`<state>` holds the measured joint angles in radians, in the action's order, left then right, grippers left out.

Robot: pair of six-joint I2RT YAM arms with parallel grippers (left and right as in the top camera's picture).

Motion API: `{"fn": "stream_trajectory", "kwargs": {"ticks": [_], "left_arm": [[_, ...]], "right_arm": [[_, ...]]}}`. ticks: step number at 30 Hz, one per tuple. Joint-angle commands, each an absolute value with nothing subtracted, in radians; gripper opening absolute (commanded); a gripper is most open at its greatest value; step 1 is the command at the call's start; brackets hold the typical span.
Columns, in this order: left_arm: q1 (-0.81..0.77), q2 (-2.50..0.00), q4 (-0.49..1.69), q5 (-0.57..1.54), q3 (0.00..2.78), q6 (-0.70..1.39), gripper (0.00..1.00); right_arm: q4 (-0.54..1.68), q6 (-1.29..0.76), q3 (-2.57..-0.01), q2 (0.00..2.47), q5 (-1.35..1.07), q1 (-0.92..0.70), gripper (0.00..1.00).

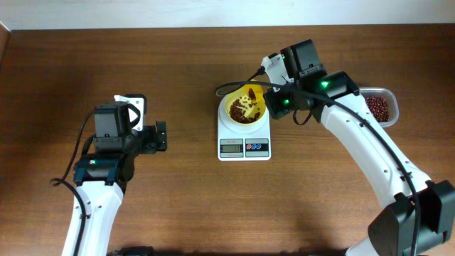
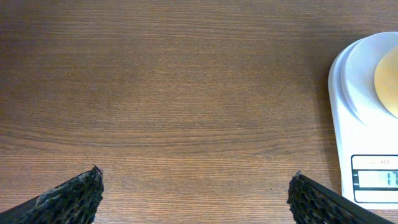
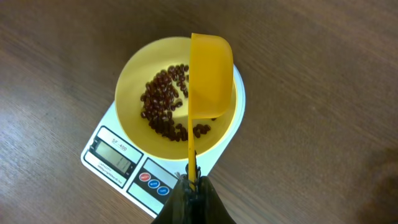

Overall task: Scoop item into bowl and weigh 50g on scale
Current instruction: 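Tilt the scoop with the right gripper to pour beans into the bowl, then move the empty scoop with the right gripper back to the bean tub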

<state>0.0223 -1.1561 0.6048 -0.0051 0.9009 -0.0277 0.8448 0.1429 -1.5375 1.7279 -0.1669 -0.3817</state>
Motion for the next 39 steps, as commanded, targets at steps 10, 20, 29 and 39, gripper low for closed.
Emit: {"fn": "stream_trajectory", "kwargs": {"ticks": [10, 20, 29, 39], "left_arm": [[0.027, -1.161, 0.603, -0.012, 0.898, -0.043, 0.99], [0.027, -1.161, 0.603, -0.012, 0.898, -0.043, 0.99], [0.027, -1.161, 0.603, -0.012, 0.898, -0.043, 0.99], [0.027, -1.161, 0.603, -0.012, 0.898, -0.043, 0.99]], "right_arm": [[0.865, 0.236, -1.573, 1.694, -0.123, -0.419, 0.04], [0.882, 0.283, -1.605, 1.694, -0.088, -0.435, 0.04], [0.884, 0.385, -1.612, 1.694, 0.012, -0.491, 0.04], [0.811, -0.029, -1.612, 1.693, -0.16, -0.397, 0.04]]}}
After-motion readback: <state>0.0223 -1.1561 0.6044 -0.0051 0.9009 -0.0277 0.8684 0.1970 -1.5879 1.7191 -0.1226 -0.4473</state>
